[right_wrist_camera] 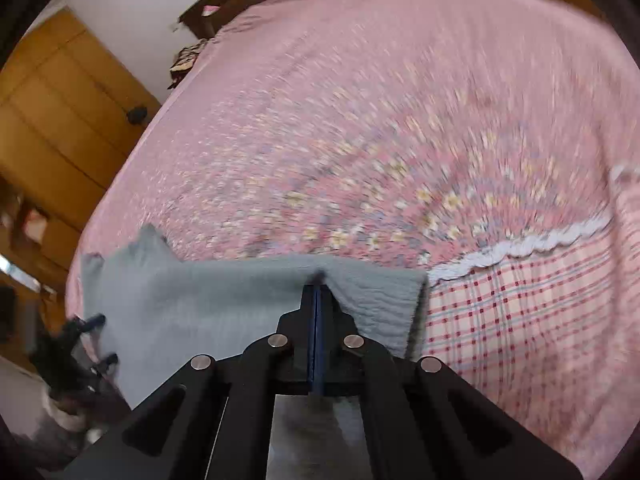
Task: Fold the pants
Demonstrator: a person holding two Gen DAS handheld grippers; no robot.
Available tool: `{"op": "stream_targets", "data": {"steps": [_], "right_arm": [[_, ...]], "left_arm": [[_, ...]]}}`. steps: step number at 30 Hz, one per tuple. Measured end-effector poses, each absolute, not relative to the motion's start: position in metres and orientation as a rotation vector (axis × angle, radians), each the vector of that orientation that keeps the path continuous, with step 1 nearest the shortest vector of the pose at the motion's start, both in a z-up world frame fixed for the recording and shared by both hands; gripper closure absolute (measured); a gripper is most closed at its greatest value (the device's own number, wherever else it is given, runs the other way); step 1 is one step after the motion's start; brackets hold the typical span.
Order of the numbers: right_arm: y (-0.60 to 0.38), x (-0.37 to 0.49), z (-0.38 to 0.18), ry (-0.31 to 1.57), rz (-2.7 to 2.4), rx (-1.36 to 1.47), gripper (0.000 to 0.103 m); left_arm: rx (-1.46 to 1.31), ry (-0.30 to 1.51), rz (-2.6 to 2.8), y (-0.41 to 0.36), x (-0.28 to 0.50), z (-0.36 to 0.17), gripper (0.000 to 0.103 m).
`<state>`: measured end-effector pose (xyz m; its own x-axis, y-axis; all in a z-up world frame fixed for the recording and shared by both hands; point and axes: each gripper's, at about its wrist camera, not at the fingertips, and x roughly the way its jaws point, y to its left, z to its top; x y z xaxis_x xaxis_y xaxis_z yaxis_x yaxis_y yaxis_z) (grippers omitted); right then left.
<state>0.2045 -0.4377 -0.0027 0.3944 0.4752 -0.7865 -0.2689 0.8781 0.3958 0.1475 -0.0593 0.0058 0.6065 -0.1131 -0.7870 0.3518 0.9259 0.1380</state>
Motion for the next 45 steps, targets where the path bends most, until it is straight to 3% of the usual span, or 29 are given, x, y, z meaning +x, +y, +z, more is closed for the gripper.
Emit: {"op": "stream_targets", "data": {"steps": [3,6,11,13,16,20,27,34,40,45], "right_arm": [[-0.417,0.19,0.021,1.002,0.609,0.266,0.099],[-0.37,0.184,0.025,1.058,0.836,0.266,0.099],[-0.323,0.208,-0.03,1.241,0.874,0.179,0.102],[-0.337,0.224,-0.045,1.244,0.869,0.286,0.103],[-0.368,0.235,-0.037,1.129,0.775,0.357,0.103],[-0.385,0.24,-0.022,1.116,0.697,0.425,0.101],[-0.276,0.194,0.024,1.092,1.019,0.164,0.1],[-0.203,0.246,-0.036,1.252,0.887,0.15,0.103],[-0.223,0.259,-0.02,1.119,0.701,0.265,0.101],[-0.218,0.202,0.027,1.003,0.759,0.29,0.098]], "left_arm": [[0.293,0.835,-0.25,-0.058,0.144,0.011,0.022],[0.262,0.823,-0.23,-0.058,0.144,0.015,0.022],[0.159,0.836,-0.201,-0.043,0.146,0.013,0.022],[0.144,0.843,-0.176,-0.039,0.149,0.008,0.022],[0.094,0.828,-0.151,-0.036,0.149,0.006,0.022],[0.05,0.799,-0.152,-0.036,0.145,0.012,0.023],[0.018,0.768,-0.155,-0.036,0.142,0.007,0.023],[-0.02,0.744,-0.122,-0.016,0.136,0.014,0.023],[-0.017,0.703,-0.044,0.009,0.12,0.033,0.023],[-0.03,0.709,0.011,0.05,0.101,0.05,0.022]]}}
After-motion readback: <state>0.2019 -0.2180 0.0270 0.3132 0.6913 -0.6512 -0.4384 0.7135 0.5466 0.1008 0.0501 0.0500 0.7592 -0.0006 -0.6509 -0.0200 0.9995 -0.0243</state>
